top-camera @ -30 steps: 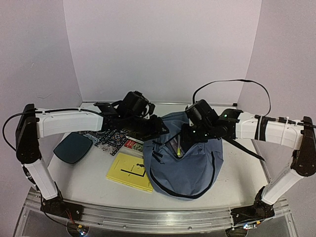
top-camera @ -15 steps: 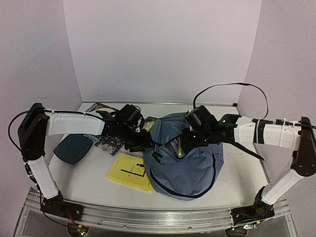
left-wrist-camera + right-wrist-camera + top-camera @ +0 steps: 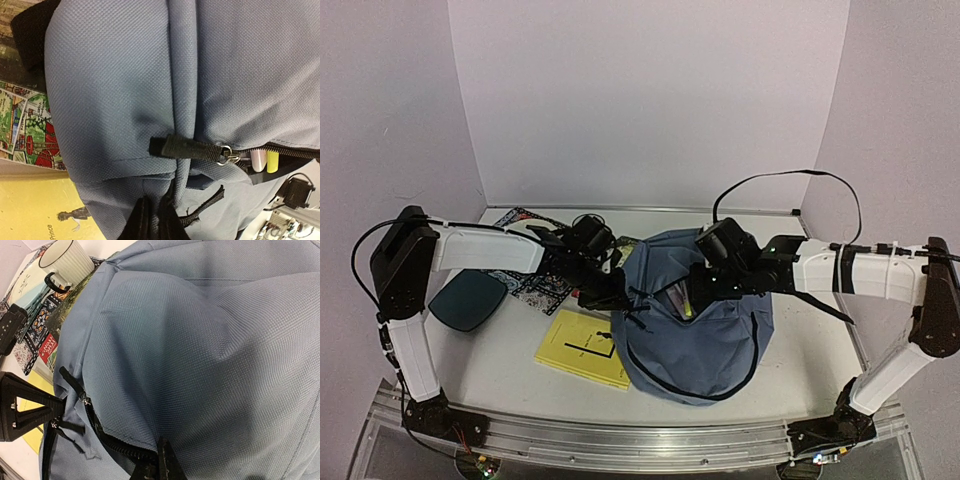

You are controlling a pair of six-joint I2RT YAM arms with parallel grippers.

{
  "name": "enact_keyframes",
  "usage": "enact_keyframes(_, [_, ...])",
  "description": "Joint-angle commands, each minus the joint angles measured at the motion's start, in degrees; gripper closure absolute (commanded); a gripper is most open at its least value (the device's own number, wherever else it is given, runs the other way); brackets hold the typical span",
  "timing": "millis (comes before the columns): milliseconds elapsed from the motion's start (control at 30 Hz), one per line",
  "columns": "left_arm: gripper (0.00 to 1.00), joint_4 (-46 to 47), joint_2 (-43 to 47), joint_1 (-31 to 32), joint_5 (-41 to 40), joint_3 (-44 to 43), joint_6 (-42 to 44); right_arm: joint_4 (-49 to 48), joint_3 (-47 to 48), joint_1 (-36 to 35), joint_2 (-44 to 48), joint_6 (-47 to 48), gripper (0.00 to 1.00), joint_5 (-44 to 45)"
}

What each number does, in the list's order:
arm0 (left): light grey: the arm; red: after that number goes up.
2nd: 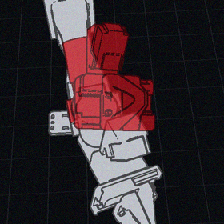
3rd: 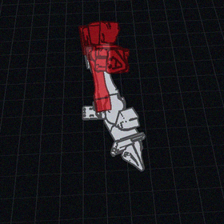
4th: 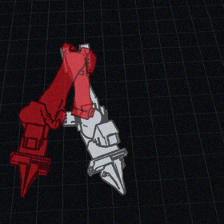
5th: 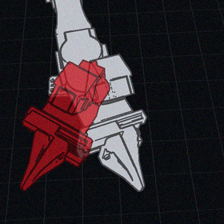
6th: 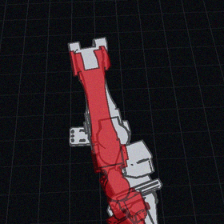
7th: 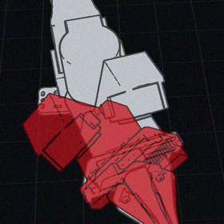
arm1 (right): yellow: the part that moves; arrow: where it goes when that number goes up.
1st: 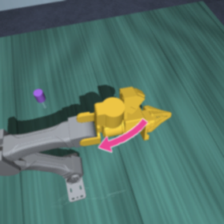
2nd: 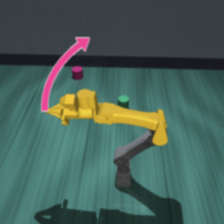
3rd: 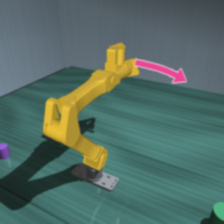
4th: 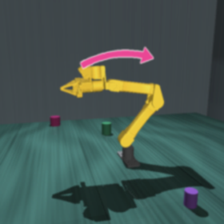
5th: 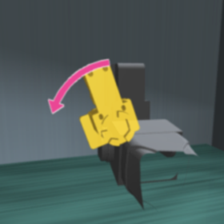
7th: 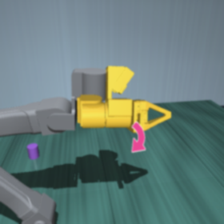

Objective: Pack the student bag
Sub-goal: Pick up the student bag from the book, then pick up the lower front pocket of the student bag.

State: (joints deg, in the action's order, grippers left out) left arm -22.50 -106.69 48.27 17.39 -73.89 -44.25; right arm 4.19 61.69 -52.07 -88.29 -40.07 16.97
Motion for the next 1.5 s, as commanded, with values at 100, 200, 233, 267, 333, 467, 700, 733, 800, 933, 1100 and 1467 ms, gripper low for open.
enact_keyframes(100, [1.0, 0.2, 3.0, 0.2, 4.1, -4.1, 1.1, 1.5, 1.7, -0.7, -0.2, 1.0, 0.92, 0.4])
enact_keyframes(200, [1.0, 0.2, 5.8, 0.2, 4.4, -5.6, 0.9, 4.1, 3.6, -0.7, 0.7, 3.7, 0.8, 1.3])
enact_keyframes(233, [1.0, 0.2, 6.7, 0.2, 4.6, -5.9, 0.9, 5.5, 4.7, -0.7, 1.0, 5.2, 0.76, 1.6])
enact_keyframes(267, [1.0, 0.3, 7.2, 0.2, 4.7, -6.1, 0.9, 6.6, 5.7, -0.7, 1.4, 6.3, 0.72, 1.9])
enact_keyframes(333, [1.0, 0.3, 7.9, 0.2, 5.0, -6.5, 1.0, 8.3, 7.3, -0.7, 1.8, 8.3, 0.66, 2.2])
enact_keyframes(467, [1.0, 0.9, 8.9, 0.2, 6.1, -7.1, 1.1, 10.7, 11.4, -0.7, 1.7, 13.1, 0.53, -0.4])
enact_keyframes(700, [1.0, 1.9, 9.5, 0.2, 7.1, -7.3, 1.0, 11.5, 17.3, -0.7, -4.1, 16.4, 0.51, -9.5])
enact_keyframes(733, [1.0, 1.9, 9.6, 0.2, 7.0, -7.2, 1.0, 11.5, 18.2, -0.7, -5.3, 16.8, 0.52, -10.1])
enact_keyframes(800, [1.0, 2.0, 9.6, 0.2, 7.1, -7.0, 0.9, 11.4, 19.4, -0.7, -7.0, 17.7, 0.53, -11.5])
enact_keyframes(933, [1.0, 2.1, 9.8, 0.2, 7.0, -6.7, 0.9, 11.5, 21.8, -0.7, -10.3, 19.3, 0.53, -14.1])
enact_keyframes(1100, [1.0, 2.2, 9.9, 0.2, 7.3, -6.5, 0.8, 11.7, 23.9, -0.7, -13.7, 20.7, 0.53, -13.4])
enact_keyframes(1467, [1.0, 2.5, 10.0, 0.2, 8.2, -6.3, 0.9, 12.1, 25.3, -0.7, -15.7, 21.9, 0.59, -2.8])
